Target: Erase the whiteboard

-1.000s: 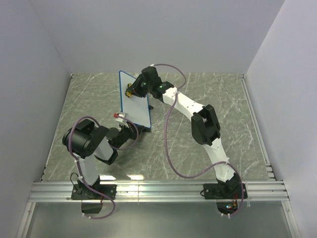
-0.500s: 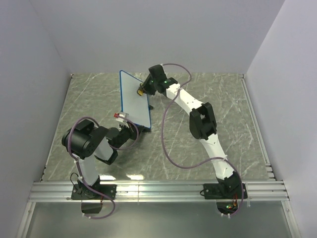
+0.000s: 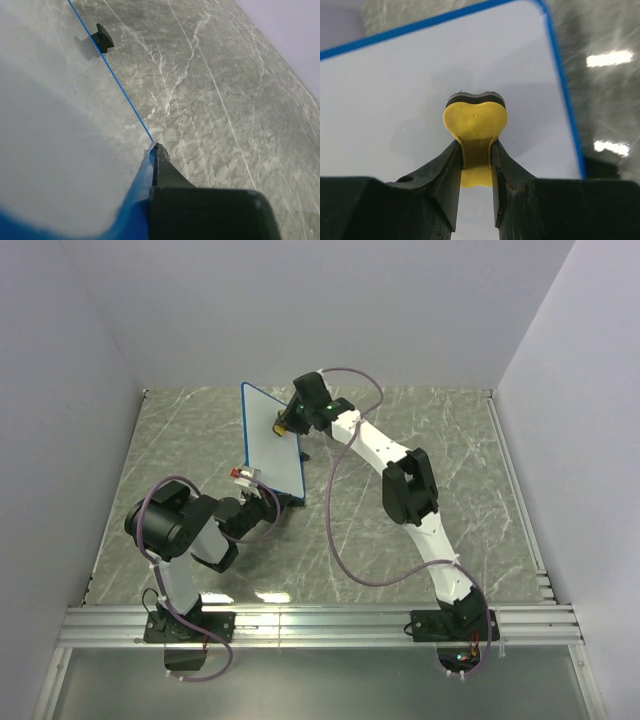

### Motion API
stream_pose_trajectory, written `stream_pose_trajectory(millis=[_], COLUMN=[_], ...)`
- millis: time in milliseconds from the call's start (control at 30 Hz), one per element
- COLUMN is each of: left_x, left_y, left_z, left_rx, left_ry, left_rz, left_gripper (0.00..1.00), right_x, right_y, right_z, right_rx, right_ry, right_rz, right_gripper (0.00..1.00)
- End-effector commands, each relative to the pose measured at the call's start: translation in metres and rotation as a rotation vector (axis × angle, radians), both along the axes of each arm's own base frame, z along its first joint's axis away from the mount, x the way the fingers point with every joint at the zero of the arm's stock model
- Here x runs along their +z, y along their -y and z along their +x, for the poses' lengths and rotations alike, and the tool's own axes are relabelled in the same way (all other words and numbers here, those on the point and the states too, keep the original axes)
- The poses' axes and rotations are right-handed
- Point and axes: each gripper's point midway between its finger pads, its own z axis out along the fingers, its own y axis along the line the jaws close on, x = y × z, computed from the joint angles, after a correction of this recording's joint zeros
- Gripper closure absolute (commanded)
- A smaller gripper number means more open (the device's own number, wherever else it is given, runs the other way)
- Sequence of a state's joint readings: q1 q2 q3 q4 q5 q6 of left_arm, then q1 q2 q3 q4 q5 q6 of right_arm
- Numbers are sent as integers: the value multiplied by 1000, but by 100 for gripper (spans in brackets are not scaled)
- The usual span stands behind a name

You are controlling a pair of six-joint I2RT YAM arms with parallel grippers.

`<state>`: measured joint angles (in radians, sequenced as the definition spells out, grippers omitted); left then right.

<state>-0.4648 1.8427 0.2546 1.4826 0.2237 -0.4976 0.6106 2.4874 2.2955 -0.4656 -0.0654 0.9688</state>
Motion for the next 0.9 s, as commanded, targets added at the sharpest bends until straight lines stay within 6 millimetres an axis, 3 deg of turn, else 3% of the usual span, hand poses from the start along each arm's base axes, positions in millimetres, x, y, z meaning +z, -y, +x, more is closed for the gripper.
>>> stream_pose_trajectory(millis=[0,33,100,133,167,200,267,300,367,400,467,500,567,600,633,700,800,867], left_x=[-63,-64,-62,-61,-63,-64,-63,-64,-64,-63,-60,-59,-55,-55,-53,-41,-31,-28], left_y=[17,17,17,18,18,17,18,17,17,18,19,19,19,18,18,20,23,25], left_z=[-64,-64,-63,-62,-62,-62,-62,-62,-61,-61,-58,-57,-54,-53,-49,-39,-28,-25], left_rx=[-236,-237,-234,-236,-236,-233,-236,-234,-234,-235,-233,-231,-221,-215,-207,-189,-176,-178], left_ry=[-240,-242,-234,-230,-233,-235,-232,-234,-232,-231,-223,-224,-211,-214,-208,-176,-158,-156], left_rz=[119,124,123,121,122,122,121,123,129,130,129,130,132,134,136,129,135,138], left_gripper=[100,100,100,100,100,100,100,100,100,100,100,100,100,100,100,100,100,100], right_x=[65,80,77,89,88,77,73,59,51,35,27,19,15,-4,16,20,21,27], right_y=[-70,-71,-76,-75,-75,-73,-68,-62,-47,-35,-2,24,71,96,114,159,196,204], right_z=[-79,-87,-107,-113,-119,-125,-130,-133,-130,-135,-126,-136,-128,-140,-142,-150,-165,-172], right_rx=[214,224,257,263,269,272,270,266,248,239,191,158,63,41,15,-63,-104,-107], right_ry=[-6,4,-17,-6,-13,-37,-50,-78,-82,-124,-131,-165,-141,-184,-141,-154,-185,-188], right_rz=[138,151,148,160,158,140,132,105,58,6,-70,-129,-213,-263,-275,-354,-469,-482], right_gripper=[100,100,100,100,100,100,100,100,100,100,100,100,100,100,100,100,100,100])
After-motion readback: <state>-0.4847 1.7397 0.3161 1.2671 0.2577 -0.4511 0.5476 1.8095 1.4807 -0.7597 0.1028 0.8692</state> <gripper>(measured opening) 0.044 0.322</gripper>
